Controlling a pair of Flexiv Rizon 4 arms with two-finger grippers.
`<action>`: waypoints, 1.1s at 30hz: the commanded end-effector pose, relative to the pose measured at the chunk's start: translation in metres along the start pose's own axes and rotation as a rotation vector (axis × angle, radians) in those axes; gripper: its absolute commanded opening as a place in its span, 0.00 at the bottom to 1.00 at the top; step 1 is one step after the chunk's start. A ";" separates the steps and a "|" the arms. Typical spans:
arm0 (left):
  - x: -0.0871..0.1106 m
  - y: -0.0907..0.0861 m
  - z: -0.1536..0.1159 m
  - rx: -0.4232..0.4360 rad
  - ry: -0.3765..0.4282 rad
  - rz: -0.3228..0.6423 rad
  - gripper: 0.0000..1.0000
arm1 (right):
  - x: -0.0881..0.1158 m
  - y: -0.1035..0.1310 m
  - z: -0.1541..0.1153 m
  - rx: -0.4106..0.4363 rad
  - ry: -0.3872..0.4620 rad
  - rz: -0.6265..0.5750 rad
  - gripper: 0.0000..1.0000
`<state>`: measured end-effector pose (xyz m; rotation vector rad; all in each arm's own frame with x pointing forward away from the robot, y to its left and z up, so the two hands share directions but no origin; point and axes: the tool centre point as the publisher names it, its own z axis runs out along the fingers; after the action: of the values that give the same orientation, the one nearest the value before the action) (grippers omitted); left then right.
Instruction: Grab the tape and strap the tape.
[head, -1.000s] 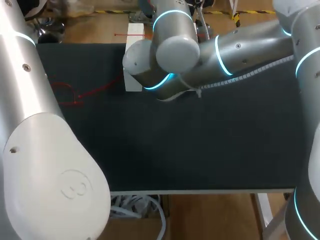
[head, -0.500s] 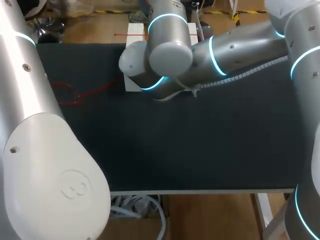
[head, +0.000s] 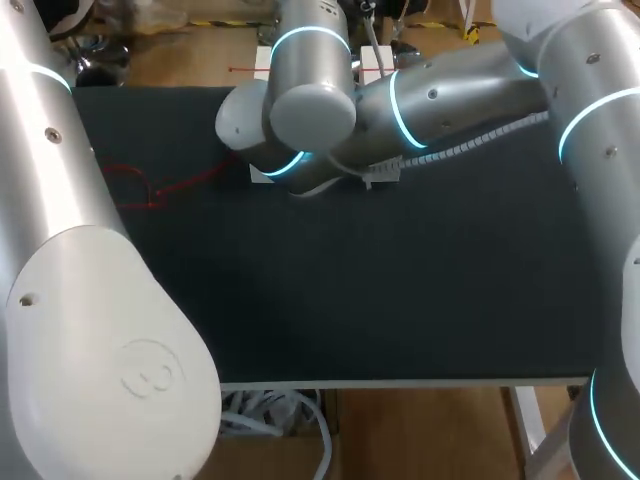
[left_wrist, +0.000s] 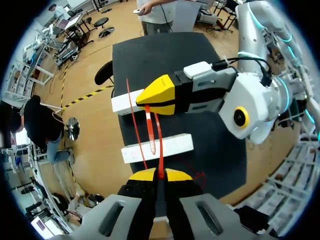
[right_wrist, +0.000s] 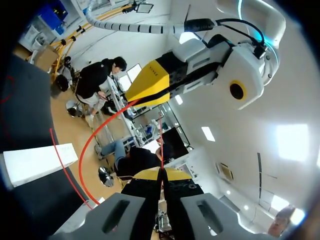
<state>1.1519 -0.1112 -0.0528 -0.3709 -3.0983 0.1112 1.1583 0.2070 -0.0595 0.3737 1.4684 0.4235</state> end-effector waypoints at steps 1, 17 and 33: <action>-0.001 -0.001 -0.001 -0.004 0.005 -0.001 0.00 | 0.000 0.003 -0.001 -0.002 0.007 -0.005 0.00; -0.001 -0.001 -0.001 -0.004 0.005 -0.001 0.00 | -0.004 0.000 -0.009 0.134 0.051 -0.001 0.00; -0.001 -0.001 -0.001 -0.004 0.005 -0.001 0.00 | -0.004 0.009 -0.016 0.107 0.096 -0.151 0.00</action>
<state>1.1519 -0.1113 -0.0528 -0.3709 -3.0983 0.1110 1.1439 0.2153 -0.0566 0.3321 1.5925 0.2458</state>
